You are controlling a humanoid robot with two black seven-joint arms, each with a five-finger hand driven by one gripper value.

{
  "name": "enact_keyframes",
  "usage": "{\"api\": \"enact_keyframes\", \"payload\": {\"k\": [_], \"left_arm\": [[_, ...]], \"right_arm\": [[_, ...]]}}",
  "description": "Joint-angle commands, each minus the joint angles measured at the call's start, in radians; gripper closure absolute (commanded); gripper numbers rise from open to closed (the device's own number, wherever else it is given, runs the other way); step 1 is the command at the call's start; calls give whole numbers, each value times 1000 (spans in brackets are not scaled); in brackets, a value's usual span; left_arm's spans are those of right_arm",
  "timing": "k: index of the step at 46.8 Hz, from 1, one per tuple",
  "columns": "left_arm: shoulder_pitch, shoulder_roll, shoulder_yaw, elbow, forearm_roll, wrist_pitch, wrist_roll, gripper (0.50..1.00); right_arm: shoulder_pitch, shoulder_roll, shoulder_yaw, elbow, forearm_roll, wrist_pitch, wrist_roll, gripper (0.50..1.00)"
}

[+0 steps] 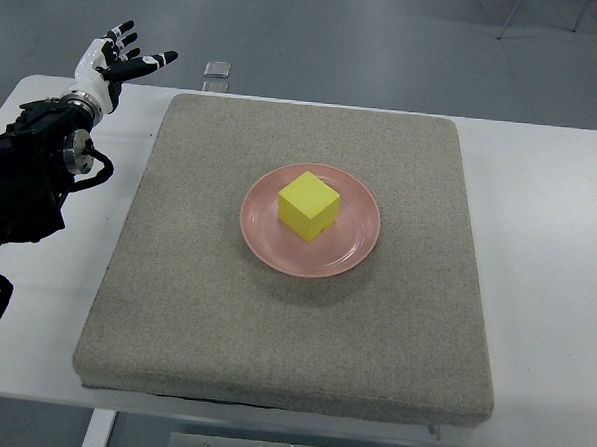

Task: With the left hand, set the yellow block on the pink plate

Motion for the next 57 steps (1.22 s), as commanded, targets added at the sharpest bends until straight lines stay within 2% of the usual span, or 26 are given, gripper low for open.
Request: {"api": "enact_keyframes", "payload": {"k": [1,7,57], "left_arm": [[17,1,-88,0,2,-68,-2,510],[41,0,-165,0,3,-90,-2,510],[14,3,-167,-5,3,-79,-2,510]], "right_arm": [[0,0,0,0,0,0,0,576],[0,0,0,0,0,0,0,576],[0,0,0,0,0,0,0,576]]}}
